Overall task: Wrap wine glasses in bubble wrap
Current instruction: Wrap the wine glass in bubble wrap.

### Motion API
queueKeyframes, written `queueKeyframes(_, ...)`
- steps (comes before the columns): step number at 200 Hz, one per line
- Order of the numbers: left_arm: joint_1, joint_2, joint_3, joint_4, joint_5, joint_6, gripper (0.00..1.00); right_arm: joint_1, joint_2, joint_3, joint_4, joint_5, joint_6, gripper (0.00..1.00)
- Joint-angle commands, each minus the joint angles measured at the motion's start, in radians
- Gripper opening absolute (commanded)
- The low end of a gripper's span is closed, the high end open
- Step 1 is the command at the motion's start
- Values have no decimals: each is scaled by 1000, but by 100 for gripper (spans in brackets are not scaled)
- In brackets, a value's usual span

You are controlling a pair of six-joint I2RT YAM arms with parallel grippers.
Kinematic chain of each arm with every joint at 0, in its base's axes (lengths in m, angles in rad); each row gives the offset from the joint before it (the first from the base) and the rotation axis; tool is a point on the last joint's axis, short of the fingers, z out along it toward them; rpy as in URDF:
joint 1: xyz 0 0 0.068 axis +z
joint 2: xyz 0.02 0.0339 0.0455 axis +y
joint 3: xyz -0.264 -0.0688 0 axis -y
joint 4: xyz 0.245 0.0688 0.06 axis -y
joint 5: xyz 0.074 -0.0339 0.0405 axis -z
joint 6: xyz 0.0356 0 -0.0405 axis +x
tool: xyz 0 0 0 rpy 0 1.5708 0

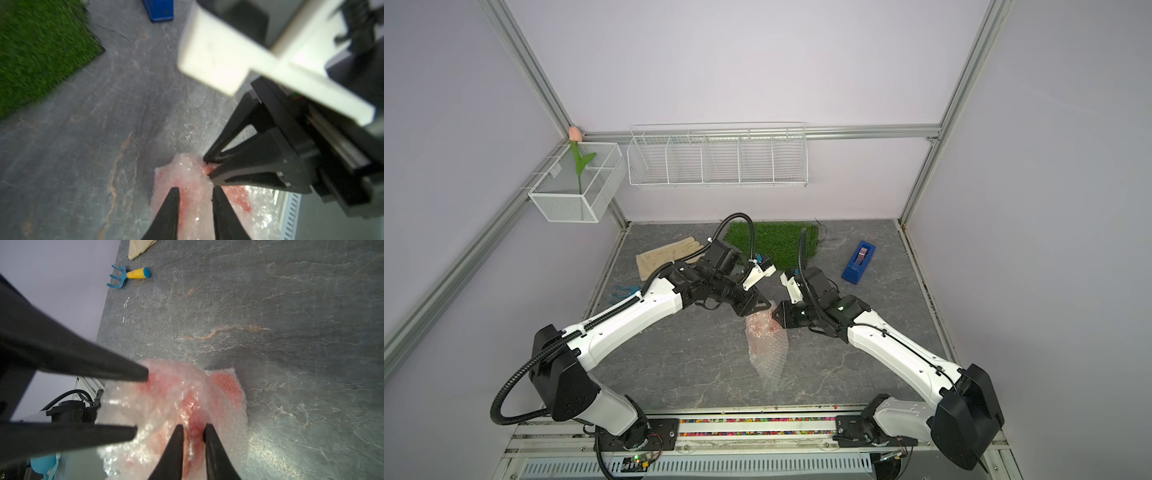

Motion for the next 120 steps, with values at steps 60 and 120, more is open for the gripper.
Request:
queueKeyframes(60,-40,-13,-132,-63,-52,-8,23,-4,-25,-37,15,27,72,21)
queueKeyframes(120,-77,115,-28,-188,-201,17,21,-65,-171,-5,-67,29,74,33)
